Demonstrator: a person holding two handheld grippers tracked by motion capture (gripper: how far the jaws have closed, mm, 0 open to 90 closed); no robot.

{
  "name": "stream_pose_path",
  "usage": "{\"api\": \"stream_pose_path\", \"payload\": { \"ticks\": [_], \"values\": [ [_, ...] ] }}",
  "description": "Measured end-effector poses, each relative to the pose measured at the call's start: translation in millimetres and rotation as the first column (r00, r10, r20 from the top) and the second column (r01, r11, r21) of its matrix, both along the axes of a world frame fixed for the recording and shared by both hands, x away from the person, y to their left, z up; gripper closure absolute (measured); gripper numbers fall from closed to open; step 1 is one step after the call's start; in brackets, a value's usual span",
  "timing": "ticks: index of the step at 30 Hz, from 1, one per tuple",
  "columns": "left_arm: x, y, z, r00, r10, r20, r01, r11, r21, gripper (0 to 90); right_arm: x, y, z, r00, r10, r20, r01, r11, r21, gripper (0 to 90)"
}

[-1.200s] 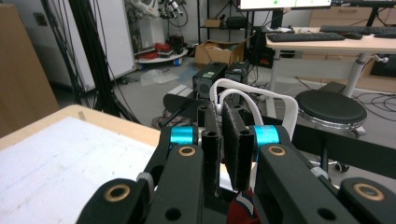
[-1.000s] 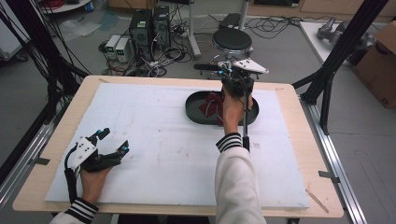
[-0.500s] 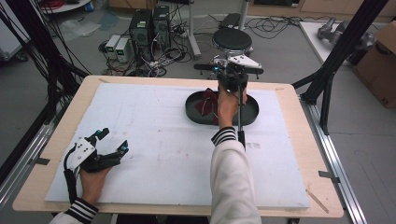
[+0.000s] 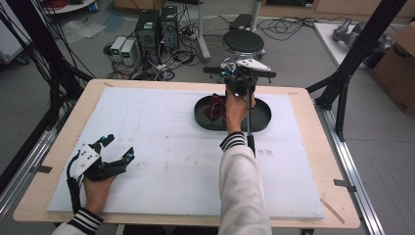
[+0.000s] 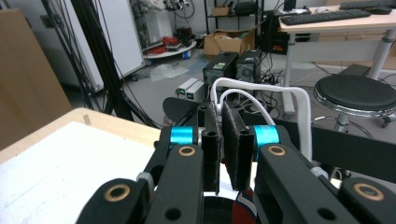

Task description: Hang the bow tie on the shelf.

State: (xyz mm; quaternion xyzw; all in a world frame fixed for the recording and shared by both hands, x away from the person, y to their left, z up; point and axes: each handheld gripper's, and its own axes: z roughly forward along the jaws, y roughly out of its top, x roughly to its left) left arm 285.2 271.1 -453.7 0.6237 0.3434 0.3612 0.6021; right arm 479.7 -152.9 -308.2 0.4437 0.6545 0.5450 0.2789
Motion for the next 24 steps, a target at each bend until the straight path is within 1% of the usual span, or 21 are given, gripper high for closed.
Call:
{"api": "stream_pose_path", "payload": {
  "ticks": [3, 6, 9, 12, 17, 20, 24],
  "values": [
    [0.1, -0.1, -0.1, 1.0000, 0.000, 0.000, 0.000, 1.0000, -0.003, 13.9, 0.8, 3.4, -1.4, 1.0000, 0.007, -0.006, -0.007, 1.000, -0.014, 85.8],
    [-0.2, 0.0, -0.1, 1.0000, 0.000, 0.001, 0.000, 1.0000, -0.001, 13.9, 1.5, 4.6, -2.9, 0.9998, 0.007, -0.021, -0.007, 1.000, -0.014, 85.8],
    [-0.3, 0.2, -0.1, 1.0000, -0.001, 0.001, 0.001, 1.0000, 0.000, 13.9, 1.8, 6.5, -4.0, 0.9991, 0.019, -0.037, -0.020, 1.000, -0.024, 85.8],
    [-0.2, 0.2, -0.1, 1.0000, -0.001, 0.001, 0.001, 1.0000, -0.002, 13.9, 2.3, 8.2, -4.7, 0.9990, 0.021, -0.039, -0.022, 0.999, -0.038, 85.7],
    [-0.3, 0.4, -0.1, 1.0000, -0.002, 0.000, 0.002, 1.0000, -0.002, 13.9, 2.7, 10.6, -6.3, 0.9980, 0.024, -0.058, -0.029, 0.995, -0.094, 85.1],
    [-0.3, 0.2, -0.1, 1.0000, -0.001, 0.001, 0.001, 1.0000, -0.002, 13.9, 1.6, 11.8, -5.8, 0.9981, 0.028, -0.056, -0.034, 0.993, -0.117, 84.7],
    [-0.4, 0.1, -0.2, 1.0000, -0.001, 0.002, 0.001, 1.0000, -0.003, 13.9, -0.2, 11.6, -4.5, 0.9980, 0.029, -0.056, -0.037, 0.990, -0.136, 83.4]
  ]
}}
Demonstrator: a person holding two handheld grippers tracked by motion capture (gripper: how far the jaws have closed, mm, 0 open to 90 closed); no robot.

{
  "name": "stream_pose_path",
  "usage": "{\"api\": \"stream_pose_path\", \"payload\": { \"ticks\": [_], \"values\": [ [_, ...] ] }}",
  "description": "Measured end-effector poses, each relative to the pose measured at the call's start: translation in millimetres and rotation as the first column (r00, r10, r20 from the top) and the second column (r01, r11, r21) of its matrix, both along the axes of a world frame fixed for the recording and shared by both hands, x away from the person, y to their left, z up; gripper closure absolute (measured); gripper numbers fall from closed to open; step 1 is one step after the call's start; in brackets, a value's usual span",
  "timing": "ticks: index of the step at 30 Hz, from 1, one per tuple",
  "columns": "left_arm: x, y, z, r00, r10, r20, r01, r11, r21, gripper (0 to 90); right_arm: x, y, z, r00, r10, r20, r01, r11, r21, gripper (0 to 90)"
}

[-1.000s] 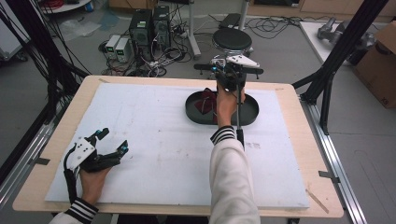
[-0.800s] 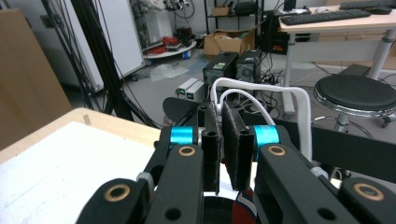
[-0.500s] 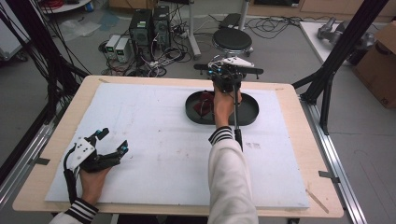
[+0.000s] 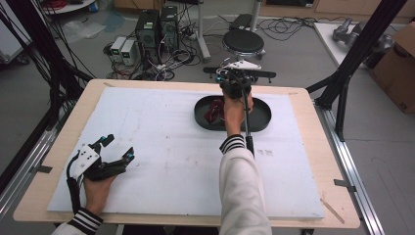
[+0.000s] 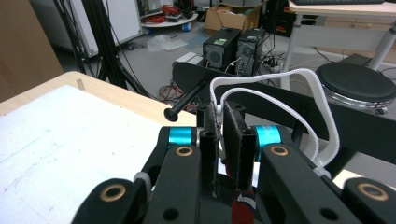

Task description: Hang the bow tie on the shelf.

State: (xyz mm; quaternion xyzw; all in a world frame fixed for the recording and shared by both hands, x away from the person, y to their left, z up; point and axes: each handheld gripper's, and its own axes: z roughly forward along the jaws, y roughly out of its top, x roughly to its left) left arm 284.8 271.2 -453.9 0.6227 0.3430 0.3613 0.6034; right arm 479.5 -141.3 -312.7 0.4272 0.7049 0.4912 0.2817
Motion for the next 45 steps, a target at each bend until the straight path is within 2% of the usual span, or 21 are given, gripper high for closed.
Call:
{"api": "stream_pose_path", "payload": {
  "ticks": [5, 11, 19, 28, 30, 31, 32, 33, 35, 37, 38, 41, 45],
  "values": [
    [-0.1, -0.1, 0.0, 1.0000, 0.000, 0.000, 0.000, 1.0000, 0.003, 13.9, -2.1, -1.1, 0.7, 1.0000, 0.005, 0.003, -0.005, 0.999, -0.039, 78.7],
    [-0.2, -0.1, 0.0, 1.0000, 0.001, 0.001, -0.001, 1.0000, 0.002, 13.9, -4.7, -1.0, 1.8, 0.9996, 0.027, 0.010, -0.027, 0.998, -0.049, 72.3],
    [-0.3, -0.2, 0.1, 1.0000, 0.001, 0.001, -0.001, 1.0000, 0.005, 13.9, -14.5, -1.0, 10.9, 0.9972, 0.072, 0.018, -0.072, 0.997, -0.009, 68.0],
    [-0.5, -0.6, 0.1, 1.0000, 0.001, 0.002, -0.001, 1.0000, 0.007, 13.9, -44.6, -6.7, 36.3, 0.9852, 0.162, 0.055, -0.163, 0.987, 0.012, 59.6],
    [-0.5, -0.6, 0.1, 1.0000, 0.001, 0.003, -0.001, 1.0000, 0.009, 13.9, -57.1, -10.1, 43.7, 0.9798, 0.193, 0.051, -0.194, 0.981, 0.013, 56.8],
    [-0.5, -0.7, 0.2, 1.0000, 0.002, 0.003, -0.002, 1.0000, 0.010, 13.9, -61.7, -11.7, 45.0, 0.9778, 0.197, 0.071, -0.199, 0.980, 0.018, 56.6],
    [-0.6, -0.7, 0.1, 1.0000, 0.002, 0.004, -0.002, 0.9999, 0.010, 13.9, -71.5, -14.9, 45.8, 0.9739, 0.195, 0.115, -0.199, 0.980, 0.017, 56.4],
    [-0.7, -0.9, 0.1, 1.0000, 0.005, 0.005, -0.005, 0.9999, 0.011, 13.9, -79.1, -18.1, 46.2, 0.9722, 0.194, 0.131, -0.197, 0.980, 0.010, 54.9],
    [-0.6, -0.9, 0.2, 1.0000, 0.003, 0.006, -0.003, 0.9999, 0.013, 13.9, -90.4, -25.6, 48.5, 0.9743, 0.210, 0.082, -0.212, 0.977, 0.013, 45.3],
    [-0.7, -0.9, 0.1, 1.0000, 0.006, 0.005, -0.006, 0.9999, 0.012, 13.9, -106.3, -34.1, 46.7, 0.9733, 0.201, 0.111, -0.204, 0.979, 0.018, 39.3],
    [-0.7, -0.9, 0.2, 1.0000, 0.006, 0.005, -0.006, 0.9999, 0.012, 13.9, -114.4, -38.9, 45.4, 0.9740, 0.198, 0.109, -0.201, 0.979, 0.015, 35.7],
    [-0.7, -1.0, 0.2, 1.0000, 0.006, 0.006, -0.006, 0.9999, 0.014, 13.9, -138.7, -53.7, 36.0, 0.9754, 0.192, 0.109, -0.194, 0.981, 0.011, 26.9],
    [-0.6, -1.3, 0.3, 1.0000, 0.004, 0.004, -0.004, 0.9998, 0.017, 13.9, -171.5, -78.4, 12.8, 0.9771, 0.189, 0.097, -0.190, 0.982, -0.006, 18.6]
  ]
}}
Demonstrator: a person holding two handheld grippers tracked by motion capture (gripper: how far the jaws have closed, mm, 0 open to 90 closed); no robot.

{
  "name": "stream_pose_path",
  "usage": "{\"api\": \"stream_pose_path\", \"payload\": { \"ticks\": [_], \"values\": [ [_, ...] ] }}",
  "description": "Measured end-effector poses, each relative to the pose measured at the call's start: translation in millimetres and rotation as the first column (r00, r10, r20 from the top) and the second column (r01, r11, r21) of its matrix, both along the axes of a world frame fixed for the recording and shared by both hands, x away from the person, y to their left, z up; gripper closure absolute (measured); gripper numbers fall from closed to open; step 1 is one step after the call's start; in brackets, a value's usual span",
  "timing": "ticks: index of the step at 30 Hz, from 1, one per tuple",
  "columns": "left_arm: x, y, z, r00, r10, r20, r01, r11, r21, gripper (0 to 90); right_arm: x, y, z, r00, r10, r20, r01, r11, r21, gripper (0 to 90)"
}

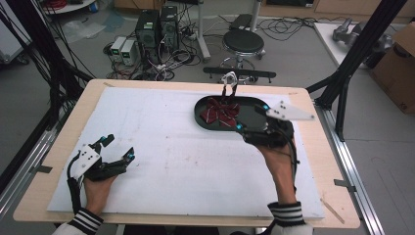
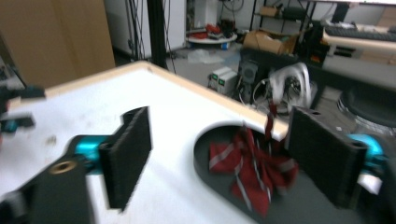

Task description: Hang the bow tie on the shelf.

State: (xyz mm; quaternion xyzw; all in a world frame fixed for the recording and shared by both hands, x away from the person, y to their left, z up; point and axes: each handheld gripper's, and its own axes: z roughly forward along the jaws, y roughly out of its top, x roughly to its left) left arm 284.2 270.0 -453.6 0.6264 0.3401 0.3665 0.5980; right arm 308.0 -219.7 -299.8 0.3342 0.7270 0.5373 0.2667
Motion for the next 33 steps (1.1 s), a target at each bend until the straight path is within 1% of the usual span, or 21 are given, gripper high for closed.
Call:
{"api": "stream_pose_path", "payload": {
  "ticks": [1, 2, 4, 6, 8, 10, 12, 14, 15, 16, 18, 19, 20, 21, 22, 23, 24, 28, 29, 30, 33],
  "values": [
    [-0.1, -0.1, 0.0, 1.0000, 0.000, 0.000, 0.000, 1.0000, 0.001, 14.1, -4.7, -4.4, -4.4, 1.0000, 0.006, 0.003, -0.006, 1.000, 0.001, 16.6],
    [-0.1, -0.1, 0.1, 1.0000, 0.000, 0.000, 0.000, 1.0000, 0.003, 14.1, -13.2, -11.2, -11.7, 1.0000, 0.005, 0.003, -0.005, 1.000, 0.009, 15.2],
    [-0.1, -0.1, 0.1, 1.0000, 0.001, -0.001, -0.001, 1.0000, 0.002, 14.1, -25.3, -21.5, -24.7, 0.9998, -0.001, 0.019, 0.001, 1.000, 0.013, 11.6],
    [0.0, -0.1, 0.0, 1.0000, 0.002, 0.000, -0.002, 1.0000, 0.001, 14.1, -34.3, -30.5, -38.3, 0.9996, -0.006, 0.027, 0.005, 0.999, 0.038, 11.0],
    [-0.1, -0.1, 0.1, 1.0000, 0.003, 0.000, -0.003, 1.0000, 0.002, 14.1, -40.6, -35.5, -50.8, 0.9987, -0.005, 0.050, 0.001, 0.998, 0.060, 9.3],
    [-0.1, -0.2, 0.0, 1.0000, 0.004, 0.001, -0.004, 1.0000, 0.001, 14.1, -47.0, -37.9, -68.2, 0.9969, -0.013, 0.077, 0.008, 0.998, 0.068, 9.3],
    [-0.3, -0.1, 0.0, 1.0000, 0.004, 0.002, -0.004, 1.0000, 0.000, 14.1, -50.4, -38.9, -85.8, 0.9939, -0.028, 0.106, 0.020, 0.997, 0.080, 9.2],
    [-0.4, -0.2, -0.1, 1.0000, 0.006, 0.003, -0.006, 1.0000, 0.000, 14.1, -51.6, -40.7, -101.4, 0.9913, -0.038, 0.126, 0.024, 0.994, 0.111, 9.2],
    [-0.5, -0.3, -0.1, 1.0000, 0.006, 0.003, -0.006, 1.0000, 0.000, 14.1, -52.5, -41.8, -109.6, 0.9908, -0.050, 0.126, 0.032, 0.990, 0.141, 9.2],
    [-0.4, -0.4, -0.1, 1.0000, 0.008, 0.004, -0.008, 1.0000, 0.000, 14.1, -53.1, -43.9, -118.4, 0.9875, -0.071, 0.141, 0.048, 0.985, 0.165, 9.2],
    [-0.4, -0.3, 0.0, 1.0000, 0.007, 0.002, -0.007, 1.0000, 0.001, 14.1, -52.9, -47.6, -127.8, 0.9842, -0.099, 0.147, 0.071, 0.980, 0.186, 9.3],
    [-0.3, -0.3, 0.0, 1.0000, 0.006, 0.001, -0.006, 1.0000, 0.001, 14.1, -52.6, -49.8, -132.3, 0.9817, -0.112, 0.154, 0.081, 0.977, 0.198, 9.3],
    [-0.2, -0.2, 0.0, 1.0000, 0.006, 0.000, -0.006, 1.0000, 0.001, 14.1, -52.6, -50.9, -135.7, 0.9817, -0.120, 0.148, 0.089, 0.975, 0.205, 9.2],
    [-0.2, -0.3, 0.0, 1.0000, 0.006, 0.000, -0.006, 1.0000, 0.001, 14.1, -51.7, -52.2, -138.0, 0.9825, -0.121, 0.142, 0.093, 0.977, 0.193, 9.2],
    [-0.2, -0.4, 0.1, 1.0000, 0.006, 0.000, -0.006, 1.0000, 0.002, 14.1, -51.0, -53.0, -139.9, 0.9795, -0.127, 0.156, 0.097, 0.978, 0.185, 9.3],
    [-0.3, -0.4, 0.1, 1.0000, 0.006, 0.000, -0.006, 1.0000, 0.003, 14.1, -51.1, -53.2, -141.8, 0.9783, -0.136, 0.156, 0.106, 0.977, 0.187, 9.3],
    [-0.2, -0.6, 0.0, 1.0000, 0.008, 0.002, -0.008, 1.0000, 0.003, 14.1, -50.4, -53.6, -143.4, 0.9797, -0.136, 0.147, 0.107, 0.976, 0.190, 9.3],
    [-0.2, -0.8, 0.0, 1.0000, 0.007, 0.004, -0.007, 1.0000, 0.005, 14.1, -48.1, -53.9, -151.3, 0.9799, -0.149, 0.133, 0.127, 0.979, 0.158, 9.3],
    [-0.2, -0.8, 0.0, 1.0000, 0.007, 0.004, -0.007, 1.0000, 0.006, 14.1, -47.6, -54.3, -153.0, 0.9794, -0.151, 0.135, 0.129, 0.979, 0.158, 9.3],
    [-0.2, -0.9, 0.0, 1.0000, 0.006, 0.001, -0.006, 1.0000, 0.004, 14.1, -49.1, -55.0, -152.9, 0.9783, -0.152, 0.141, 0.127, 0.977, 0.170, 9.3],
    [-0.3, -1.0, 0.0, 1.0000, 0.006, 0.001, -0.006, 1.0000, 0.005, 14.1, -49.3, -56.0, -153.2, 0.9768, -0.157, 0.145, 0.132, 0.976, 0.172, 9.3]
  ]
}}
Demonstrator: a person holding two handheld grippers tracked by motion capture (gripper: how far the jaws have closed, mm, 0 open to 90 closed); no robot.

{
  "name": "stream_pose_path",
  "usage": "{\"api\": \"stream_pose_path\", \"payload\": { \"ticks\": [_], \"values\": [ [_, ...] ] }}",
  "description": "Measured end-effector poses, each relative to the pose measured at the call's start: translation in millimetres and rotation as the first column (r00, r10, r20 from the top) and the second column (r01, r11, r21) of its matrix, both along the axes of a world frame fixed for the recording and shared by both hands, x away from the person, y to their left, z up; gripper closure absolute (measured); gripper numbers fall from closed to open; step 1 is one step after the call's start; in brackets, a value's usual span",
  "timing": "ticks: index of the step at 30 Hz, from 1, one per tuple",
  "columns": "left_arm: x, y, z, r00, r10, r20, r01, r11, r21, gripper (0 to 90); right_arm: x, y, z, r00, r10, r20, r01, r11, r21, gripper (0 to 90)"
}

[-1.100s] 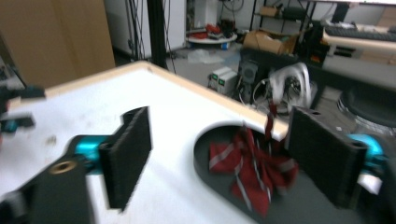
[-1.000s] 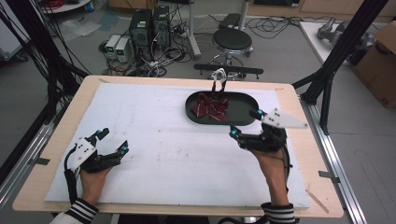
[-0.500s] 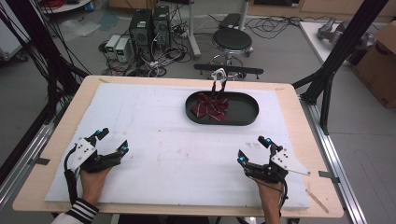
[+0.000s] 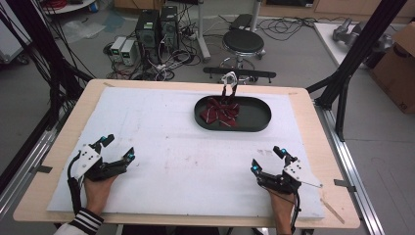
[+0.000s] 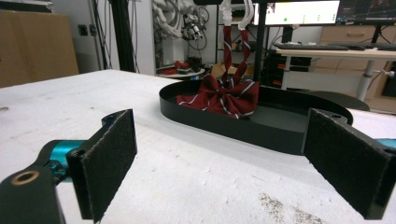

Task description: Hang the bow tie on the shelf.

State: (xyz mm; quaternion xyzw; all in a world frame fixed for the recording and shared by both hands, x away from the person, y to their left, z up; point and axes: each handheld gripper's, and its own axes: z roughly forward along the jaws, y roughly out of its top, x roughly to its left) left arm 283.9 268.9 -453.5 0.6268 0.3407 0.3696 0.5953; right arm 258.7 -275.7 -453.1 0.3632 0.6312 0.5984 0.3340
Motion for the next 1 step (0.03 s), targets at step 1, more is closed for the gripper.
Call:
{"api": "stream_pose_path", "payload": {
  "ticks": [1],
  "values": [
    [-0.1, 0.0, 0.0, 1.0000, 0.000, 0.000, 0.000, 1.0000, 0.000, 14.1, 0.0, 0.2, -0.1, 1.0000, 0.000, -0.005, 0.000, 1.000, 0.000, 9.3]
  ]
}}
